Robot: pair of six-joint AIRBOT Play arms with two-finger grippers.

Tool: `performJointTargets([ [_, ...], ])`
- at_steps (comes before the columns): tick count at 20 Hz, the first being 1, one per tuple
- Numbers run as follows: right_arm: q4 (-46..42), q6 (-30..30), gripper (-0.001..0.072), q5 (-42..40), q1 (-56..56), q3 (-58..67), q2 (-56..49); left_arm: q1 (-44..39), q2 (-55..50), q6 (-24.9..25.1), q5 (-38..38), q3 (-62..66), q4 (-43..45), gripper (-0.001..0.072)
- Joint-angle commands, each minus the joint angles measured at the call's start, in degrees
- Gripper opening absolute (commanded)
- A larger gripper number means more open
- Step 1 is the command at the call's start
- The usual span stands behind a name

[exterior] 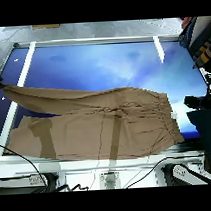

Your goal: Fold the clothes and pants, and hang the long-sleeved shirts on hangers.

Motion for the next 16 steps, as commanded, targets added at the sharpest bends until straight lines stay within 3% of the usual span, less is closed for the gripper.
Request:
performJointTargets([
  [1, 0.07, 0.02, 0.0024, -0.57, 0.02, -0.02, 0.0, 0.11, 0.61, 0.85, -1.27, 0.0, 0.92, 0.0012],
  [6, 0.09, 0.02, 0.0024, -1.05, 0.0, -0.02, 0.0, -3.06, -10.82, -2.19, 14.75, 0.0, -1.92, 0.0013],
  [9, 0.24, 0.07, 0.0024, -2.8, 0.02, -0.02, 0.0, -4.02, -17.64, -1.92, 26.34, 0.07, -14.49, 0.0028],
  [10, 1.09, 0.09, 0.0024, -3.48, 0.0, -0.02, 0.0, -4.13, -18.75, 0.55, 30.12, 0.07, -20.48, 0.0137],
  [12, 3.37, 0.07, 0.0024, -4.79, 0.02, -0.02, -0.07, -4.13, -19.47, 8.09, 35.5, 0.09, -29.16, 0.0636],
  [13, 4.5, 0.07, 0.0024, -5.35, 0.02, -0.02, -0.17, -4.07, -19.26, 9.6, 35.85, 0.11, -29.68, 0.0713],
  [16, 5.7, 0.07, 0.0024, -5.99, 0.02, -0.02, -1.01, -1.92, -17.81, 9.46, 27.28, 0.11, -21.7, 0.0702],
])
